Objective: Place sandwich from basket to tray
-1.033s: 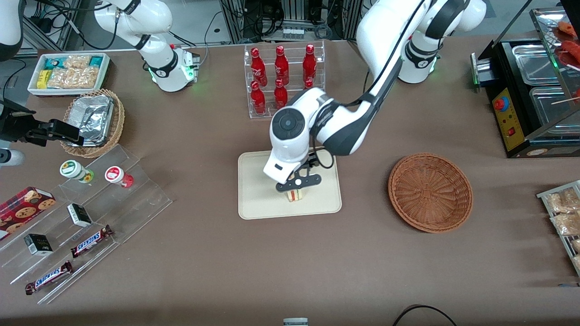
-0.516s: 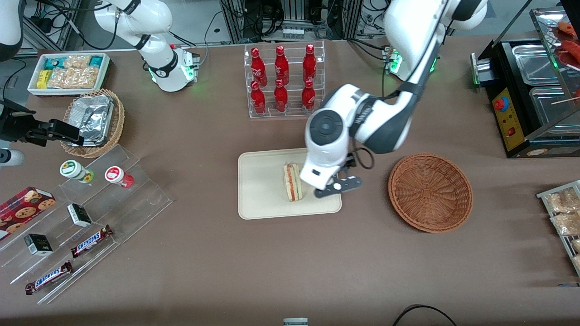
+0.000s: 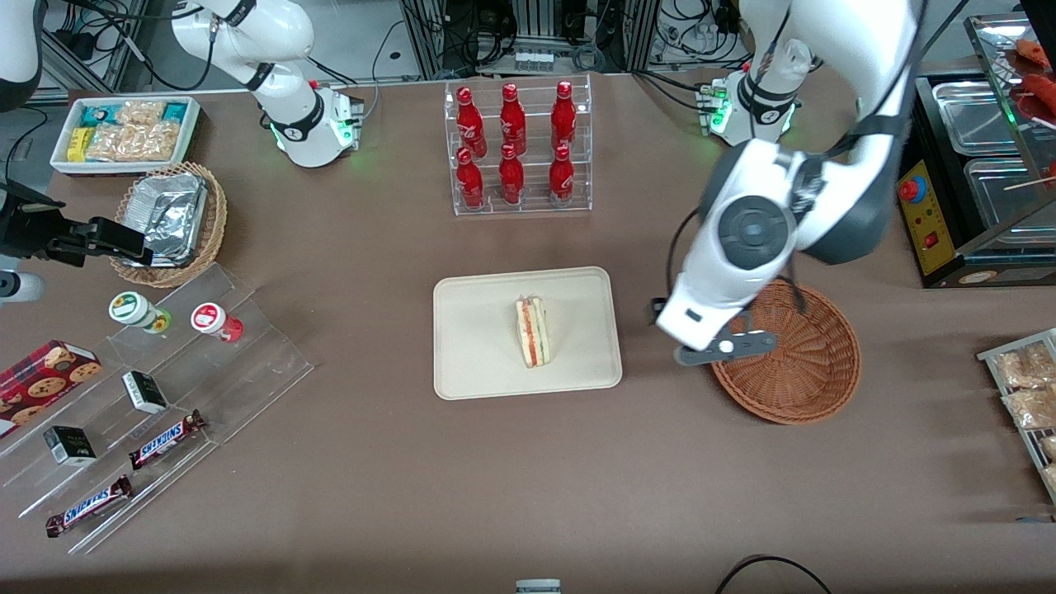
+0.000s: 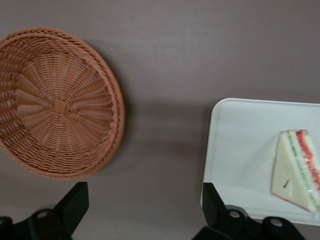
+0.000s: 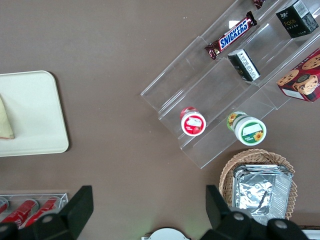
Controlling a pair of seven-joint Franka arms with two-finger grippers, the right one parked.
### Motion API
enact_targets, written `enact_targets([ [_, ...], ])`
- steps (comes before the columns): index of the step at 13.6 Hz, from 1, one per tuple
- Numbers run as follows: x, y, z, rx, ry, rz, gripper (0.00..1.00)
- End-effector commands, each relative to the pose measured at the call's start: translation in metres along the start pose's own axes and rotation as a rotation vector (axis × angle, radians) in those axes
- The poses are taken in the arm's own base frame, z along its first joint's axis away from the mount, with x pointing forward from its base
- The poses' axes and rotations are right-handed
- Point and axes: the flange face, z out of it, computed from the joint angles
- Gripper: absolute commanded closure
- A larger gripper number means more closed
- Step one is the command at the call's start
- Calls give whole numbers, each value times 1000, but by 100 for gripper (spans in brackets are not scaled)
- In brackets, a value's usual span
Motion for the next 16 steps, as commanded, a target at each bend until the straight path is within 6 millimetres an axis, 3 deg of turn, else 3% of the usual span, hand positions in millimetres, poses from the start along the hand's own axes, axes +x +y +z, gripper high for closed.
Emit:
enact_targets([
  [1,-15,-42,-14,-15,-18,48,0],
  [2,-23,-50,-20,-10,-28,80,0],
  [4,-31,-98,-38,-11,-53,146,0],
  [9,-54,-172,-86,-44,-108,177,0],
  [13,-69,-209,-116,-46,-128,165,0],
  [16,-67,-237,-151,-63,-71,118,0],
])
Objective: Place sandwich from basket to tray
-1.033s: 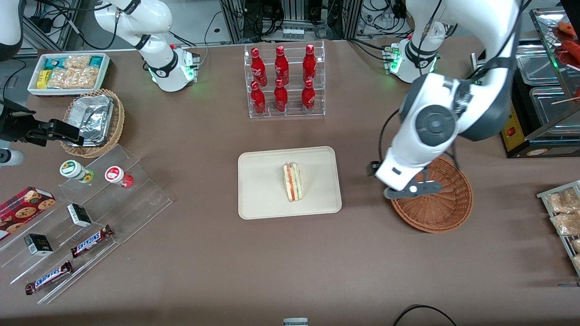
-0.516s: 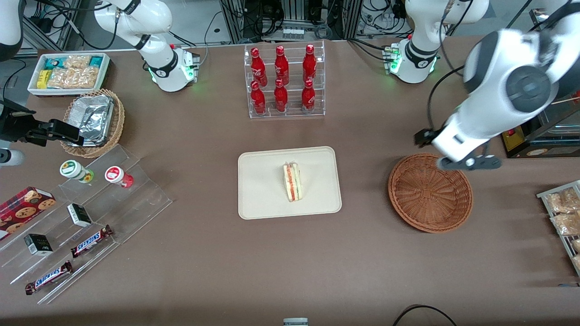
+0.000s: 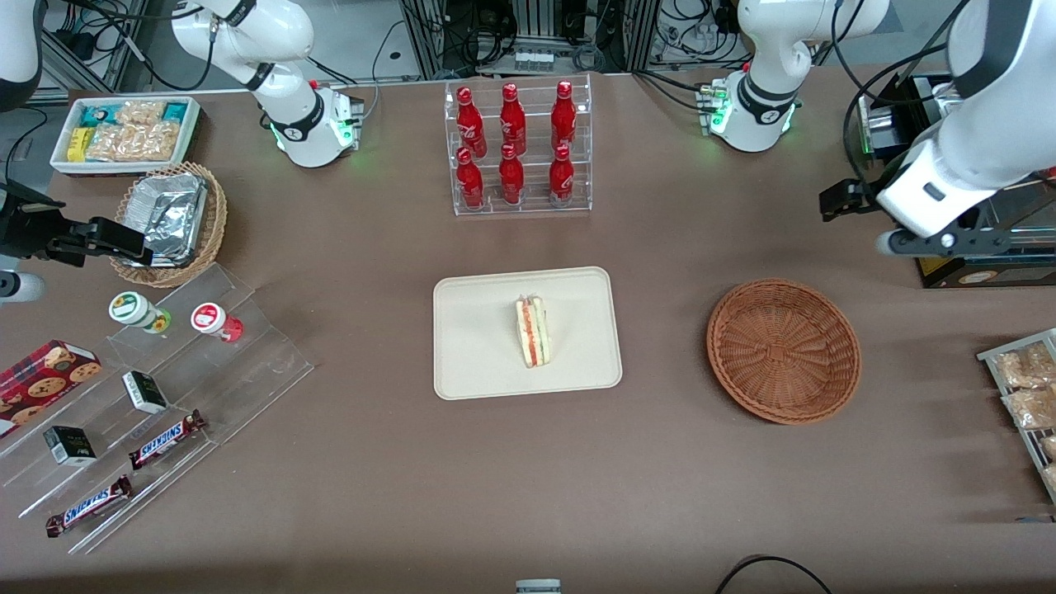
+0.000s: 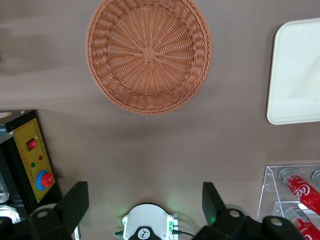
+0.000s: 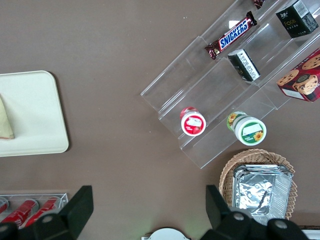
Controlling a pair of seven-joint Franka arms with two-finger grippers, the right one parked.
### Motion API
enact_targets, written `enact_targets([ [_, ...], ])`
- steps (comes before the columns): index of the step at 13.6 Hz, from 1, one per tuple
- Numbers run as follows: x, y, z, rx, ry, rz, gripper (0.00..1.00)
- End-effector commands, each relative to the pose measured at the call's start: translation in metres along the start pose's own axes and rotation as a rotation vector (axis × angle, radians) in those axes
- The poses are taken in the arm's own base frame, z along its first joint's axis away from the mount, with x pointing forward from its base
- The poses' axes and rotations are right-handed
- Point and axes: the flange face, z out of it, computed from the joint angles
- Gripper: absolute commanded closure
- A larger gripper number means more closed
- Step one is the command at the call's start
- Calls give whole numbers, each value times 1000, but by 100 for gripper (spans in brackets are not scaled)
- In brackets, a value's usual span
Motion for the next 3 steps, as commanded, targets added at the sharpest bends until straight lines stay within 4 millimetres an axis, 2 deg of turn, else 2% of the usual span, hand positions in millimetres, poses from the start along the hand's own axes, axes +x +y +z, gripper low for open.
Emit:
enact_targets([
  [1,-8,-23,-33,-21,40,-26,0],
  [3,-11,-25,-37,-23,37,-29,0],
])
